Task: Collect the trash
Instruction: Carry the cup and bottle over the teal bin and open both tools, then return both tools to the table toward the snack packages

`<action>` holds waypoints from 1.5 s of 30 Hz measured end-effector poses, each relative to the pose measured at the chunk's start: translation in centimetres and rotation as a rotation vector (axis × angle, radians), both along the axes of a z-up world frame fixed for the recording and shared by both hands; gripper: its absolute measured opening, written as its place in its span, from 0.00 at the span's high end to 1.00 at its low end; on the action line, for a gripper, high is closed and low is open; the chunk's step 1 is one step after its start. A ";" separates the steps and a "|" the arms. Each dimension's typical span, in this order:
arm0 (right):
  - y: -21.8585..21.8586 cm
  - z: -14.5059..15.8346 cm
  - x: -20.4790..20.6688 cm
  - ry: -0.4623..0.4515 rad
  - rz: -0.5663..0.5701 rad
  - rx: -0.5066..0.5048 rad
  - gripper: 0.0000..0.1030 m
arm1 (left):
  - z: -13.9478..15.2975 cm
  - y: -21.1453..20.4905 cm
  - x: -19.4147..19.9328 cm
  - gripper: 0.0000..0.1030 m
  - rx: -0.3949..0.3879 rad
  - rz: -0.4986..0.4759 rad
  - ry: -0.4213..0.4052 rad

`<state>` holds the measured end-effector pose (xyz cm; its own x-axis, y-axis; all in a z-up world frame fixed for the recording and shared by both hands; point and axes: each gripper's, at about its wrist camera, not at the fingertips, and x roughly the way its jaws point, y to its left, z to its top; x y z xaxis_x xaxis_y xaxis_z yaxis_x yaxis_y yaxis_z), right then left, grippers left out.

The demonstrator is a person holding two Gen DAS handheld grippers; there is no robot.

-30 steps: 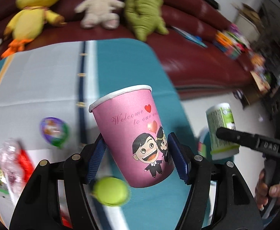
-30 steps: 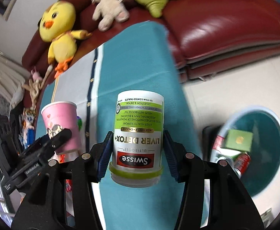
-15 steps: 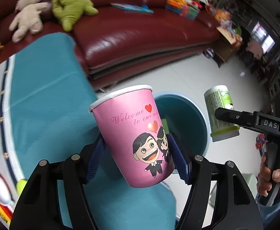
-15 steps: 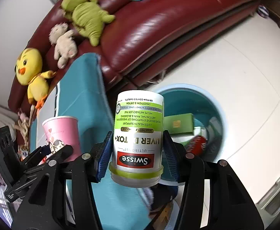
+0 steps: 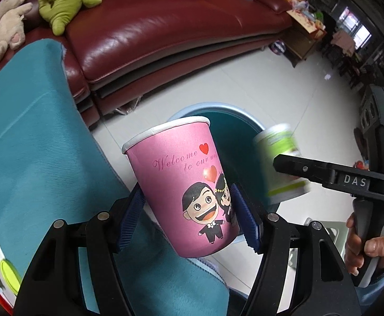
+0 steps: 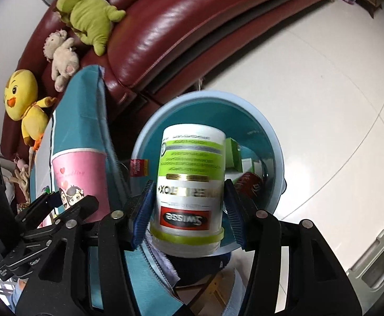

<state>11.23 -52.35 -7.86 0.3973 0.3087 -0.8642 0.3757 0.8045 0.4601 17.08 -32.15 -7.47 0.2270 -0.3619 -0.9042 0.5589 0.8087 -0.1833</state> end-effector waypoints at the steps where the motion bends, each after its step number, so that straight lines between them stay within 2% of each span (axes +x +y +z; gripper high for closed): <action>1: -0.1 -0.3 0.0 0.003 -0.004 0.009 0.43 | 0.0 -0.4 0.1 0.34 0.003 -0.003 0.001; 6: -0.9 -0.5 -0.2 0.006 -0.020 -0.005 0.43 | -1.0 -1.2 0.2 0.34 0.017 -0.023 0.010; 12: -1.7 -0.2 -0.6 0.012 -0.038 -0.048 0.32 | -1.7 -1.8 0.4 0.34 0.025 -0.041 0.022; 19: -2.7 0.4 -1.3 0.023 -0.072 -0.095 0.28 | -2.1 -3.1 0.1 0.31 0.019 -0.074 0.033; 20: -2.7 0.5 -1.4 0.023 -0.073 -0.101 0.28 | -2.1 -3.2 0.0 0.30 0.019 -0.078 0.034; 22: -2.7 0.6 -1.4 0.026 -0.074 -0.105 0.28 | -2.0 -3.3 -0.1 0.18 0.020 -0.082 0.032; 23: -2.7 0.7 -1.4 0.029 -0.074 -0.106 0.28 | -2.0 -3.2 -0.2 0.16 0.021 -0.079 0.028; 27: -2.3 0.9 -1.5 0.035 -0.068 -0.113 0.27 | -1.7 -2.4 -0.3 0.12 0.025 -0.063 0.017; 39: 0.4 1.9 -1.4 0.051 -0.034 -0.126 0.24 | -1.2 2.1 -0.8 0.11 0.014 0.004 0.032; 45: 2.6 3.1 -1.4 0.051 -0.004 -0.147 0.22 | 0.0 4.6 -1.5 0.10 -0.009 0.028 0.015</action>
<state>9.88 -49.70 -4.78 0.3529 0.1761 -0.9189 0.3984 0.8604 0.3179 15.60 -27.55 -7.44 0.2236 -0.3633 -0.9045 0.5333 0.8223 -0.1985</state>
